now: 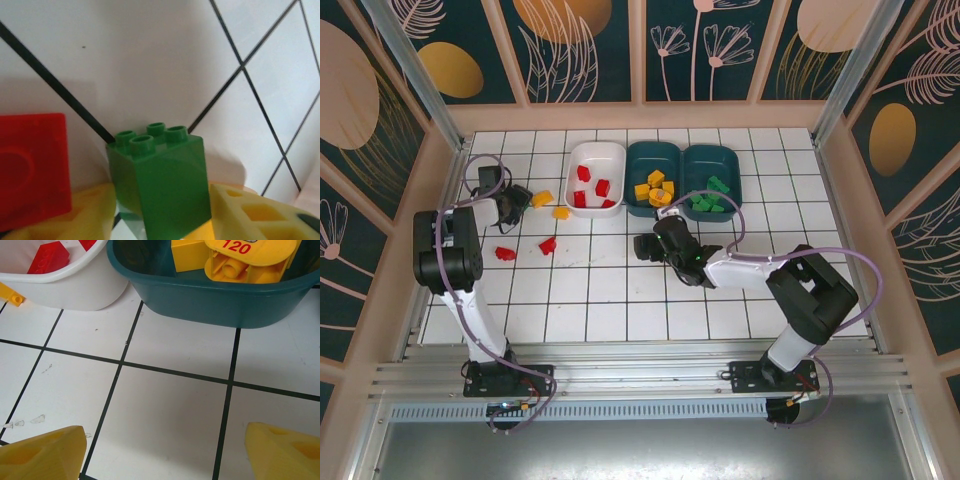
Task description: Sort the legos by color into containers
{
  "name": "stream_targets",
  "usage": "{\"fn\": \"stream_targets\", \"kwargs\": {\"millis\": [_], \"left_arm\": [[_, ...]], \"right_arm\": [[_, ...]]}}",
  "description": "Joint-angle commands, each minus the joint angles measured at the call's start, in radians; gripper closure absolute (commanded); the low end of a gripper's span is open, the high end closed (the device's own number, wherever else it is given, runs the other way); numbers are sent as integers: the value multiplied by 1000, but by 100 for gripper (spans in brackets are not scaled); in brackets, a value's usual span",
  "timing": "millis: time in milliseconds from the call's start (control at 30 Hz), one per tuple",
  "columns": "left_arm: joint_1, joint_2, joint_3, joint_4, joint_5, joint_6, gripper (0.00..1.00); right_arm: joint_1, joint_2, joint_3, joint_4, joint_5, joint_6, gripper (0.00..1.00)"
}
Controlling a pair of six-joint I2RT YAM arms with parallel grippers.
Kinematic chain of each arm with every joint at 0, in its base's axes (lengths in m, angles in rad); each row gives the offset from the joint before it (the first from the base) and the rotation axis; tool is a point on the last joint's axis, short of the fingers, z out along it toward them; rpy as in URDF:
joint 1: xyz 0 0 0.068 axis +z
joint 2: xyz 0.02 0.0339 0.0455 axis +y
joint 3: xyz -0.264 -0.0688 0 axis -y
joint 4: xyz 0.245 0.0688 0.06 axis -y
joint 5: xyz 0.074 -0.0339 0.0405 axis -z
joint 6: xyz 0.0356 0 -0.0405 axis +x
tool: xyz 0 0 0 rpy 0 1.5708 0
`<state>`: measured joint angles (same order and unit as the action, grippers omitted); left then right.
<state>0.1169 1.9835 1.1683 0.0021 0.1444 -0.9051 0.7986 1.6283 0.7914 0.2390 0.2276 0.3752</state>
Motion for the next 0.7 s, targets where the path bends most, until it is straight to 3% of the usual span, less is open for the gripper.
{"fn": "stream_targets", "kwargs": {"millis": [0, 267, 667], "left_arm": [[3, 31, 11, -60, -36, 44, 54], [3, 4, -17, -59, -53, 56, 61], [1, -78, -51, -64, -31, 56, 62]], "right_arm": [[-9, -22, -9, 25, 1, 11, 17], [-13, -46, -20, 27, 1, 11, 17], [-20, -74, -31, 28, -2, 14, 17]]}}
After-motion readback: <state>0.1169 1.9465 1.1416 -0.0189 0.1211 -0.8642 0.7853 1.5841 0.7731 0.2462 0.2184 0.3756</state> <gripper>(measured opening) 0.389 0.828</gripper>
